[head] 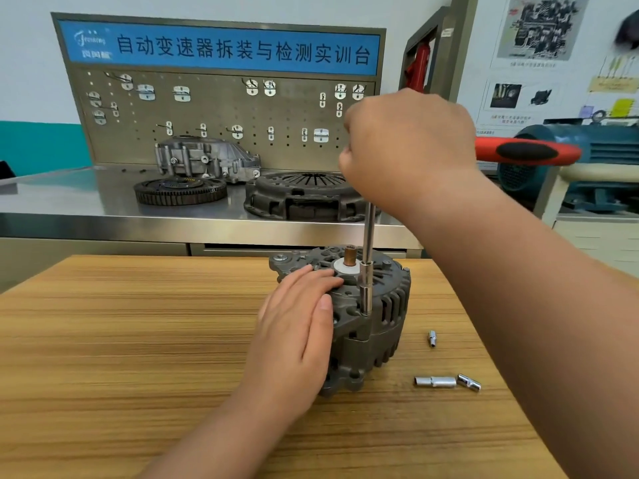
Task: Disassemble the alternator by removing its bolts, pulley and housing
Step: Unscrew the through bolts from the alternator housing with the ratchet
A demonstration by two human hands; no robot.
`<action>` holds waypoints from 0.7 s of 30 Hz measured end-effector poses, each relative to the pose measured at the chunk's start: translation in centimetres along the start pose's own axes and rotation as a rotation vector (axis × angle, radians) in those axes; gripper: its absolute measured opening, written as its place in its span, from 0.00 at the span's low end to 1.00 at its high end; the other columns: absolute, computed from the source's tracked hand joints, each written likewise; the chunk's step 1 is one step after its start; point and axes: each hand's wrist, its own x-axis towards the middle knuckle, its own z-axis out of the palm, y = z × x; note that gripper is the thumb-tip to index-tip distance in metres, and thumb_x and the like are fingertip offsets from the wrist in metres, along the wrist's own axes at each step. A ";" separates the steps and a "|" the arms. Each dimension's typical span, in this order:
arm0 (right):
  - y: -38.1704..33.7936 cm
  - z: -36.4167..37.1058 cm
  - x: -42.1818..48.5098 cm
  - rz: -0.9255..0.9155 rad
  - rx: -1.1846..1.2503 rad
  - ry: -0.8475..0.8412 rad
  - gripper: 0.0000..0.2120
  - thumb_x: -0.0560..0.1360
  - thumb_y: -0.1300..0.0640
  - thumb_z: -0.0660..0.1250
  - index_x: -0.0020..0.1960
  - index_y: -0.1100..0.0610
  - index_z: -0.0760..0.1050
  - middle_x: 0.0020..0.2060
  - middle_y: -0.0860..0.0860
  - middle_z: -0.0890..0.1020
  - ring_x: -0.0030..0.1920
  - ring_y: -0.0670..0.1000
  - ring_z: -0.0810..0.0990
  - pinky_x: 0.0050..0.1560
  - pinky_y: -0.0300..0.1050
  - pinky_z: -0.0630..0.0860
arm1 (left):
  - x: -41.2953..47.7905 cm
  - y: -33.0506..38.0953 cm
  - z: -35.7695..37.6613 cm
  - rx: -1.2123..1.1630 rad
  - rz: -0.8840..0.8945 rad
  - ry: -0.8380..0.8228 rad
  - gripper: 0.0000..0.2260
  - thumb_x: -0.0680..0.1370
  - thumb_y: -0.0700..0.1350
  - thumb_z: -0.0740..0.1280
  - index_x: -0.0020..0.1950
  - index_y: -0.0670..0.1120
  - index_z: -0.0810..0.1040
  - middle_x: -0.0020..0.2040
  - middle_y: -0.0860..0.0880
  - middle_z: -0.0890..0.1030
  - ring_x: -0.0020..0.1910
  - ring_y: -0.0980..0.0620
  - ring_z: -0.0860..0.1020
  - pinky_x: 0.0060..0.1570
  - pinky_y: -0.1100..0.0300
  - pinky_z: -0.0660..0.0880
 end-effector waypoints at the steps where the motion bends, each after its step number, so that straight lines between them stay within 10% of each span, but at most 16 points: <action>1: 0.0 -0.1 0.0 0.021 -0.029 -0.016 0.05 0.75 0.63 0.61 0.42 0.55 0.68 0.29 0.52 0.65 0.28 0.55 0.64 0.30 0.45 0.57 | 0.0 0.0 0.0 0.004 0.001 -0.001 0.21 0.80 0.58 0.44 0.64 0.61 0.71 0.63 0.69 0.70 0.71 0.70 0.59 0.70 0.69 0.52; 12: -0.2 -0.6 -0.4 0.118 -0.097 -0.110 0.15 0.76 0.60 0.63 0.34 0.56 0.61 0.29 0.54 0.65 0.27 0.54 0.60 0.28 0.44 0.56 | 0.1 0.2 0.1 -0.001 -0.007 -0.025 0.23 0.78 0.61 0.47 0.65 0.57 0.73 0.66 0.65 0.71 0.72 0.67 0.57 0.72 0.60 0.54; 21: 1.2 0.4 -1.4 0.046 0.232 0.127 0.20 0.74 0.45 0.59 0.29 0.54 0.62 0.23 0.48 0.66 0.26 0.47 0.64 0.30 0.41 0.55 | 0.2 0.2 0.6 -0.163 -0.037 0.005 0.13 0.73 0.59 0.54 0.56 0.65 0.71 0.61 0.74 0.69 0.72 0.71 0.55 0.64 0.76 0.52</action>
